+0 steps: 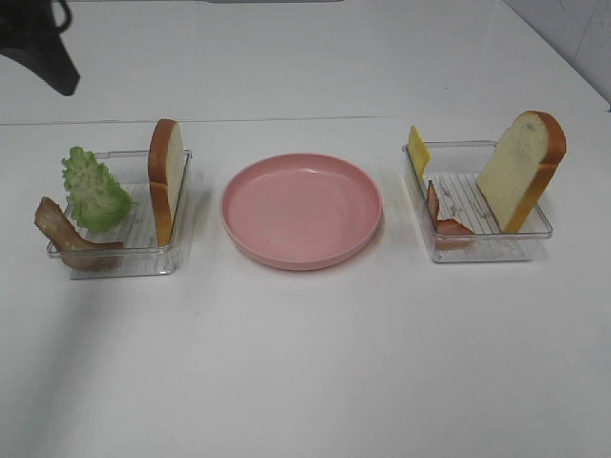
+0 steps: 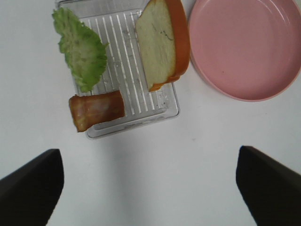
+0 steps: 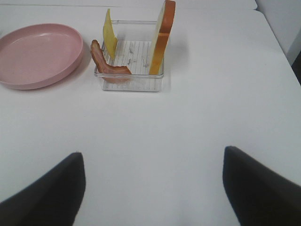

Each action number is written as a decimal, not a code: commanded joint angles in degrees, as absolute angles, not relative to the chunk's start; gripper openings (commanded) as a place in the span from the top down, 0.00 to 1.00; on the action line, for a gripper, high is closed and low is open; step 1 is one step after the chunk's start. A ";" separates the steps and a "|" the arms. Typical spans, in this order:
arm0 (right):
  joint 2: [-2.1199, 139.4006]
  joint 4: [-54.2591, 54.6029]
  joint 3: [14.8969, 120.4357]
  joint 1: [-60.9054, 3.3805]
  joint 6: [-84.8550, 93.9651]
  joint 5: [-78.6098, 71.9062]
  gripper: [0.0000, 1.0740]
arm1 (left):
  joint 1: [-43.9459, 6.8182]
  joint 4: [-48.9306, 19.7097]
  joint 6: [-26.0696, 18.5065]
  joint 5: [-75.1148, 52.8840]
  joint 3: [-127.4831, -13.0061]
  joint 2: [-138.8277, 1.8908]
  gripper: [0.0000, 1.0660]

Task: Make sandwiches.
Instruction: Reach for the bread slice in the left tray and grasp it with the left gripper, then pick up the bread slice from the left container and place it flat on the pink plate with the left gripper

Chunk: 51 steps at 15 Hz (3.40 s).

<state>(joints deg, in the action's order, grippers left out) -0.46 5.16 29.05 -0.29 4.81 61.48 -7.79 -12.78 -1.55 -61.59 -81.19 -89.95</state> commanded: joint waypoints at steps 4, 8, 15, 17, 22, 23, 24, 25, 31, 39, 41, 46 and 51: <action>-1.15 5.04 28.99 0.11 5.39 60.79 0.29 | -18.05 -1.43 13.69 -69.84 -98.38 -108.86 0.13; -1.15 5.04 28.99 0.11 5.39 60.79 0.29 | -20.28 1.38 18.39 -69.90 -105.31 -117.74 0.15; -1.15 5.04 28.99 0.11 5.39 60.79 0.29 | -20.28 1.15 18.96 -62.68 -107.31 -125.08 0.25; -1.15 5.04 28.99 0.11 5.39 60.79 0.29 | -20.28 1.32 19.42 -62.68 -107.31 -125.25 0.36; -1.15 5.04 28.99 0.11 5.39 60.79 0.29 | -20.28 1.38 19.02 -63.08 -107.31 -125.76 0.56; -1.15 5.04 28.99 0.11 5.39 60.79 0.29 | -20.28 1.38 19.02 -63.48 -107.31 -125.94 0.57; -1.15 5.04 28.99 0.11 5.39 60.79 0.29 | -20.28 1.38 19.02 -63.83 -107.31 -125.94 0.61; -1.15 5.04 28.99 0.11 5.39 60.79 0.29 | -20.28 1.38 19.02 -63.94 -107.31 -125.94 0.69; -1.15 5.04 28.99 0.11 5.39 60.79 0.29 | -20.28 1.32 19.02 -65.78 -107.43 -124.62 1.00; -1.15 5.04 28.99 0.11 5.39 60.79 0.29 | -19.31 -7.85 13.06 -71.51 -111.44 -116.02 1.00; -1.15 5.04 28.99 0.11 5.39 60.79 0.29 | -17.65 -16.79 9.11 -69.56 -111.44 -116.83 1.00; -1.15 4.98 28.99 0.11 5.39 60.79 0.29 | -17.19 -37.07 0.00 -62.34 -111.38 -123.19 1.00; -1.15 5.04 28.99 0.11 5.39 60.79 0.29 | -17.30 -46.29 -4.18 -59.01 -111.38 -132.18 1.00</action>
